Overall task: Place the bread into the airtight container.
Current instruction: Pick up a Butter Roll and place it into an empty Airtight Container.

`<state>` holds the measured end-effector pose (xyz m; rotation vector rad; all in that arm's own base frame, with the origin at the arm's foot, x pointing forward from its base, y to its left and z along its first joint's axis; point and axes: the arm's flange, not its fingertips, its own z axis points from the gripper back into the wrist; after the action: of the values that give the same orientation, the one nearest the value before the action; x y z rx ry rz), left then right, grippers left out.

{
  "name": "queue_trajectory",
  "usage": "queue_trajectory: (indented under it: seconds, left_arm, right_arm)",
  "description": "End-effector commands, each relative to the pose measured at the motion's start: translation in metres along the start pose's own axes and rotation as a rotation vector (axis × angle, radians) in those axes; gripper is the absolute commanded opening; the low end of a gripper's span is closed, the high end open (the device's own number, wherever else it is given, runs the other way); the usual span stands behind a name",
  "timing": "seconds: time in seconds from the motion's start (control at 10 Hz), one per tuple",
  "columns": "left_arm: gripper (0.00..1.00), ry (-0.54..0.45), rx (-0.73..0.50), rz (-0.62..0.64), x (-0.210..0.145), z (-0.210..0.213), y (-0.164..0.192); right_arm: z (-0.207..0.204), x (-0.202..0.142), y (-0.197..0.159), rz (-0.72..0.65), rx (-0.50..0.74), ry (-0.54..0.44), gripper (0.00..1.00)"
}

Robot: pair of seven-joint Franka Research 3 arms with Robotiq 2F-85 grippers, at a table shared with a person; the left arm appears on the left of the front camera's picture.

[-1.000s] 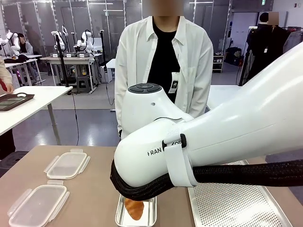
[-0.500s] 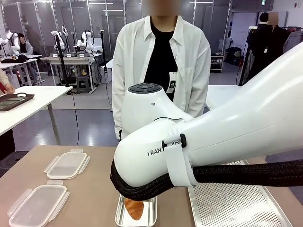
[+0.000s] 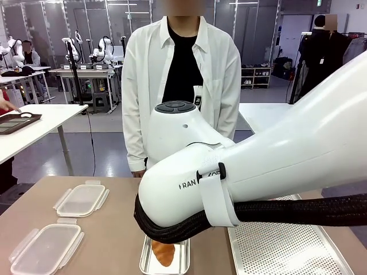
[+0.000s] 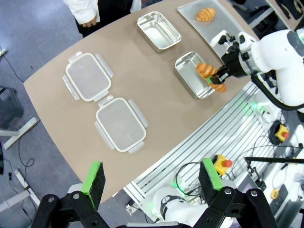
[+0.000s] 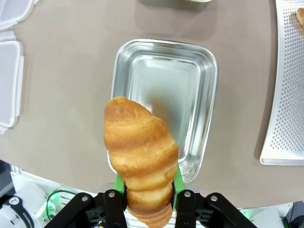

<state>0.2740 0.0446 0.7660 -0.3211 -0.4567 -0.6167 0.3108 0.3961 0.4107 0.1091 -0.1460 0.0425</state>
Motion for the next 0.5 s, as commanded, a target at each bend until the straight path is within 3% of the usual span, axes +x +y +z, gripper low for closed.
queue_trajectory:
  seconds: [0.0, 0.4]
  left_arm:
    - [1.0, 0.004, -0.001, -0.022, -0.001, 0.001, 0.0]
    - [1.0, 0.004, -0.001, -0.022, -0.001, 0.001, 0.0]
  right_arm:
    - [-0.02, 0.011, 0.001, -0.015, -0.071, -0.026, 0.43]
    - [-0.055, 0.029, 0.003, -0.006, -0.06, 0.034, 0.43]
